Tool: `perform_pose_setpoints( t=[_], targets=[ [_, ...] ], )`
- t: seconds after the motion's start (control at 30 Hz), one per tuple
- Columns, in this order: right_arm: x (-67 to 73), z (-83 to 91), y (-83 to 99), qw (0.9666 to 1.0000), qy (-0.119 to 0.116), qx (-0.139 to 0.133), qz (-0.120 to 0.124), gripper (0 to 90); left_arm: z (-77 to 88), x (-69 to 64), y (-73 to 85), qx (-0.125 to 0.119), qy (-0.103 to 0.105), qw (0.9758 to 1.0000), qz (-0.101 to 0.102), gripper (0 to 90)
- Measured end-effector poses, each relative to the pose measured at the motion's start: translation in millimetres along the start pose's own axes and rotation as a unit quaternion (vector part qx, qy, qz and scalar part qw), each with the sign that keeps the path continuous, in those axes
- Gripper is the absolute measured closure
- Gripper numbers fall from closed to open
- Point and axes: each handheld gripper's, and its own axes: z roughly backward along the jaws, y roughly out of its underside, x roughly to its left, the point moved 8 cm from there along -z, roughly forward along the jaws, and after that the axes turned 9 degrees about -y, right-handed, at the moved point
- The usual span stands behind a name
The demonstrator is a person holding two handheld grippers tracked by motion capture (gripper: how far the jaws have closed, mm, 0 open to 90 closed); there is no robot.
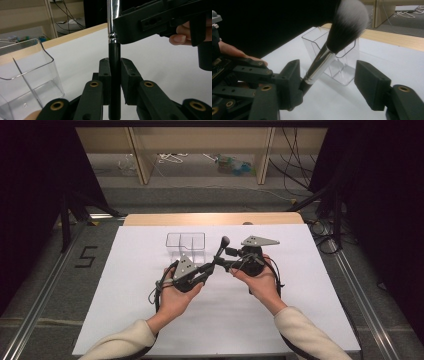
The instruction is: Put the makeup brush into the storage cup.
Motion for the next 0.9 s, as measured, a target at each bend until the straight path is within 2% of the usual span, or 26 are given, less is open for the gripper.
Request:
perform_pose_setpoints(
  t=[0.03, 0.1, 0.13, 0.27, 0.37, 0.5, 0.57, 0.63, 0.67, 0.77, 0.8, 0.83, 0.9],
  targets=[
    [-1.3, -0.5, -0.9, 1.0000, 0.003, -0.003, 0.007, 41.9, -0.1, -0.7, 0.2, 0.000, 0.001, 1.0000, 0.002, 79.2],
    [0.9, -1.1, -0.3, 1.0000, 0.000, 0.001, -0.006, 45.0, -0.3, -1.3, 0.3, 0.001, 0.001, 1.0000, 0.002, 79.2],
    [-0.4, -1.9, -1.5, 1.0000, 0.002, -0.004, 0.004, 46.8, -0.5, -1.2, 0.3, 0.001, 0.002, 1.0000, 0.000, 79.2],
    [-0.5, -3.2, -2.4, 0.9999, -0.001, -0.010, 0.004, 53.8, -0.8, -0.9, 1.0, 0.003, 0.002, 1.0000, -0.002, 79.2],
    [2.0, -3.5, -1.8, 0.9999, -0.005, -0.004, -0.008, 59.9, -1.5, -1.0, 2.0, 0.004, 0.002, 1.0000, 0.002, 79.2],
    [2.4, -5.9, -3.2, 0.9999, -0.004, -0.011, 0.004, 66.0, -2.2, -0.6, 2.7, 0.004, 0.001, 1.0000, 0.001, 79.1],
    [2.6, -6.2, -3.3, 0.9999, -0.006, -0.011, 0.001, 67.6, -2.5, -0.5, 3.1, 0.005, 0.001, 1.0000, 0.001, 79.1],
    [6.1, -5.6, -2.4, 0.9997, -0.017, -0.004, -0.017, 70.3, -3.1, -1.2, 4.1, 0.008, 0.002, 1.0000, 0.003, 79.1],
    [7.2, -5.6, -2.7, 0.9996, -0.021, -0.004, -0.018, 73.3, -3.7, -1.3, 4.8, 0.009, 0.004, 0.9999, -0.001, 79.1],
    [13.4, -5.7, -4.1, 0.9993, -0.036, 0.000, -0.009, 78.2, -5.0, -1.9, 5.5, 0.013, 0.012, 0.9998, -0.002, 79.0],
    [13.6, -6.0, -4.4, 0.9994, -0.034, 0.003, 0.002, 78.3, -4.6, -1.9, 5.6, 0.013, 0.015, 0.9998, -0.007, 78.8],
    [14.9, -5.4, -4.6, 0.9993, -0.036, 0.007, 0.001, 78.3, -4.3, -2.4, 5.3, 0.013, 0.022, 0.9996, -0.010, 78.4],
    [15.9, -4.9, -5.1, 0.9993, -0.034, 0.014, 0.011, 78.4, -2.3, -0.7, 3.4, 0.004, 0.030, 0.9993, -0.020, 71.8]
  ],
)
